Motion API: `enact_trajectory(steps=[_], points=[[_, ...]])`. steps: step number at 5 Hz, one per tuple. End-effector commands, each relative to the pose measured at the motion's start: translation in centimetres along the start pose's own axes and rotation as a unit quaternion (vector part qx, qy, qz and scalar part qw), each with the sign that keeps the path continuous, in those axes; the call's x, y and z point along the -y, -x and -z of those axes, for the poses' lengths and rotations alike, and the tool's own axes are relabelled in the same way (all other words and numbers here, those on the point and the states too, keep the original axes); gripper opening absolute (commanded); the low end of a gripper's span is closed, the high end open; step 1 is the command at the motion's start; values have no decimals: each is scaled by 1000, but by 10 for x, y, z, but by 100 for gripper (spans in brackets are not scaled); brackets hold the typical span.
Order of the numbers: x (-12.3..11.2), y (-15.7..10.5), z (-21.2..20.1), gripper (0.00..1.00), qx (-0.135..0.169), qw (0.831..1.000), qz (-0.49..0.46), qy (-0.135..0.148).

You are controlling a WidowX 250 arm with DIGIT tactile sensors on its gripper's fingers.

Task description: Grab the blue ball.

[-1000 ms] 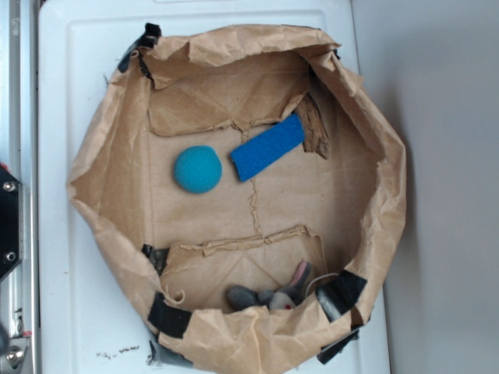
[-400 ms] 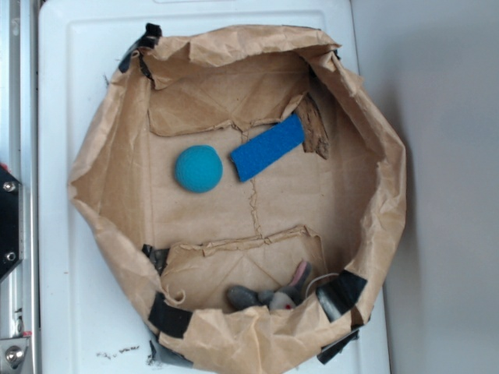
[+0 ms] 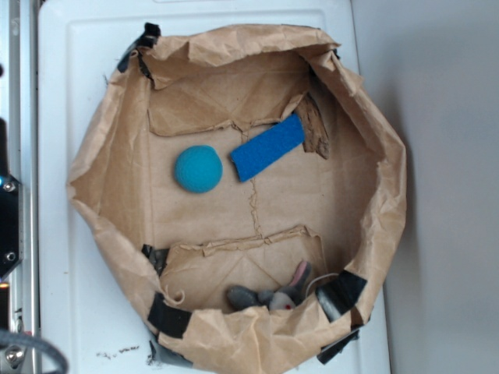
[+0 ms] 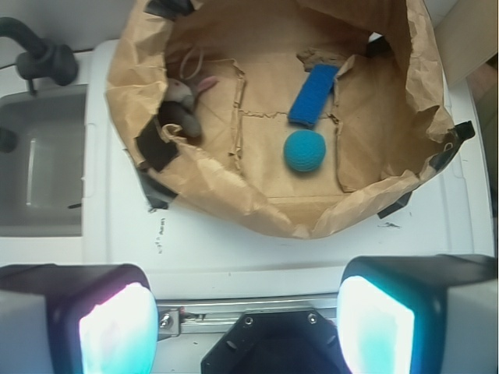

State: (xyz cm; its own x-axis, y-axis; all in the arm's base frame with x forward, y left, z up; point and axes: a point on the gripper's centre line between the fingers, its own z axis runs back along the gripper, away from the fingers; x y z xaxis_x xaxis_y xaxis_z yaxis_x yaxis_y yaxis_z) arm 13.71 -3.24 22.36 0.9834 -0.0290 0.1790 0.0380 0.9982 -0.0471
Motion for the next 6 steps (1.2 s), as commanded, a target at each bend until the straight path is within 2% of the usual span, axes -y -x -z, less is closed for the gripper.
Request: enact_trajectory(steps=[1, 2, 3, 4, 6], points=[[-1, -4, -2, 100, 3, 1000, -6, -1], [-31, -47, 31, 100, 5, 1000, -20, -14], [-53, -79, 63, 100, -12, 999, -15, -37], [-63, -82, 93, 100, -27, 999, 16, -36], [-58, -83, 148, 100, -27, 998, 54, -16]])
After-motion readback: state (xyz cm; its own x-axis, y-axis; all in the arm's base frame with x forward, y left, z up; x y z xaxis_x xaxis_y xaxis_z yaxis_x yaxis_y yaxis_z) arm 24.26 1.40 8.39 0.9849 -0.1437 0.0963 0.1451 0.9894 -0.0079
